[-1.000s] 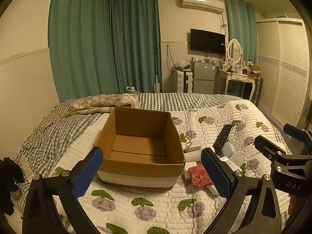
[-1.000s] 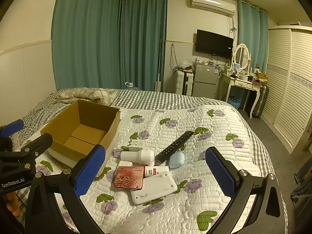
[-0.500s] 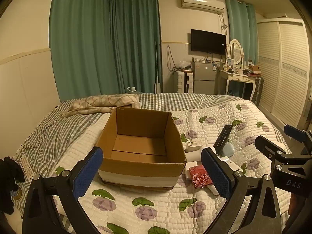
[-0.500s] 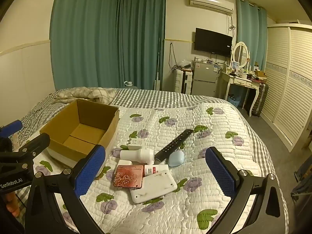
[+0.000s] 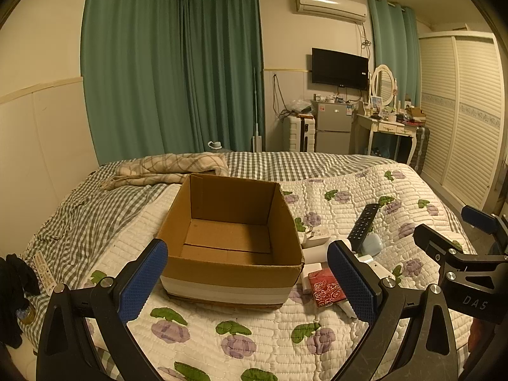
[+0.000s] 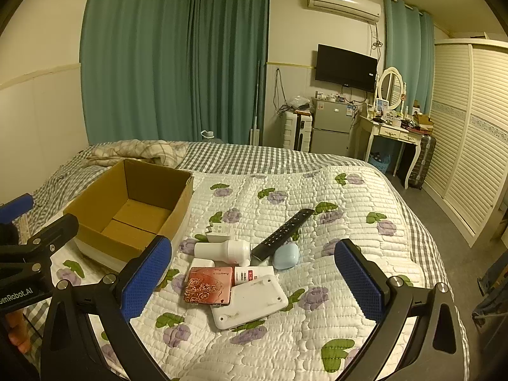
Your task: Organize rigid objects
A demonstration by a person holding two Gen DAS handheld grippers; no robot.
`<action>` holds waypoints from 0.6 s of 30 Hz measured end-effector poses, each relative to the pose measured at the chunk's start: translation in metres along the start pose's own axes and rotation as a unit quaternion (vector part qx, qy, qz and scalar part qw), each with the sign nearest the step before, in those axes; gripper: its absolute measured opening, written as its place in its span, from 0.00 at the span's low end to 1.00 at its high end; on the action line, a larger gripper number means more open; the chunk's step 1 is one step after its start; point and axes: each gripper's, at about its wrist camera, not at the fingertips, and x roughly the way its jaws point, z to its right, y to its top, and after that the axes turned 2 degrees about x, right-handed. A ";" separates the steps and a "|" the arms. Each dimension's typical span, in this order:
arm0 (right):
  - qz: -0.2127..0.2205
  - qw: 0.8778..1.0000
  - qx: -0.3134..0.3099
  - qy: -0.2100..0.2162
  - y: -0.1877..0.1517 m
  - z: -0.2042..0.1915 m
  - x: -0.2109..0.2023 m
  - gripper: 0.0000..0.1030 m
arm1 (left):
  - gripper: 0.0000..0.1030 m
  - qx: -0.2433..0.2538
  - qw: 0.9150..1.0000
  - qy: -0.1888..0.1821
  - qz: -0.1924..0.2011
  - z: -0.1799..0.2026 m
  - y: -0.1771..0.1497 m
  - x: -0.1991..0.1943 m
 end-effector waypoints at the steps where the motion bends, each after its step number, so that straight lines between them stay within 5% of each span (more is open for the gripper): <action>1: 0.000 1.000 0.000 0.000 0.000 0.000 0.000 1.00 | 1.00 0.000 1.000 0.000 0.000 0.000 0.000 0.000; 18: -0.001 1.000 -0.001 -0.001 0.000 -0.001 0.000 1.00 | 1.00 -0.001 1.000 0.001 0.000 -0.005 0.000 0.001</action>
